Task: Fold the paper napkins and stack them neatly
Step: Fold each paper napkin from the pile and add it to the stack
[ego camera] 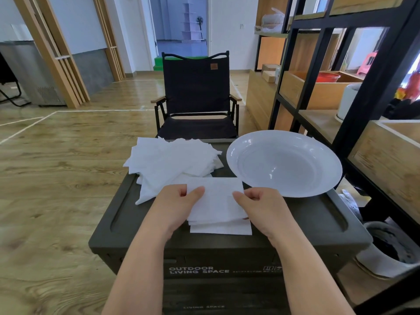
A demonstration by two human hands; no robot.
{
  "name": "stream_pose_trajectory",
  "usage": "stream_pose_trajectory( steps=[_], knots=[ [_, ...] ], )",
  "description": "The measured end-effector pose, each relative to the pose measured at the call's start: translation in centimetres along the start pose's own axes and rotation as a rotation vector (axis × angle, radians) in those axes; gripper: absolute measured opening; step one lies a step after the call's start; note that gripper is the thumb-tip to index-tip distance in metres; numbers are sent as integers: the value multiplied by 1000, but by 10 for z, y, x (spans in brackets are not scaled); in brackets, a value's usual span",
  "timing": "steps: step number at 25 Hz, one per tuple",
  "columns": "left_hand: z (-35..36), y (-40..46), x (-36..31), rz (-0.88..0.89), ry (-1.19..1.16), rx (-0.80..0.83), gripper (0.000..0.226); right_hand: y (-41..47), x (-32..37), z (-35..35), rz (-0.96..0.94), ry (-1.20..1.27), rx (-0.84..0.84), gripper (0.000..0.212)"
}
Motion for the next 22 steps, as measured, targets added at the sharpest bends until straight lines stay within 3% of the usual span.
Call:
stream_pose_trajectory(
  steps=[3,10,15,17,22],
  knots=[
    [-2,2,3,11,101,-32,45,4,-7,-1,17,-128,-53,33],
    [-9,2,-3,112,270,-229,18,7,-10,-2,-16,-296,-131,28],
    [-5,3,2,84,378,-252,24,8,-12,-2,-5,-361,-157,20],
    [-6,1,1,90,405,-286,17,8,-14,-5,13,-401,-190,14],
    [-53,-2,-21,310,379,-679,21,4,-5,-8,-8,-387,-228,23]
  ],
)
Point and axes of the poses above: each hand's wrist, its own y-axis towards the middle knuckle, its own z-axis out of the palm, x = y × z, the point moved 9 cm from there along y, towards the middle knuckle, and after that the axes turned 4 degrees about -y, right-handed, at the moved point
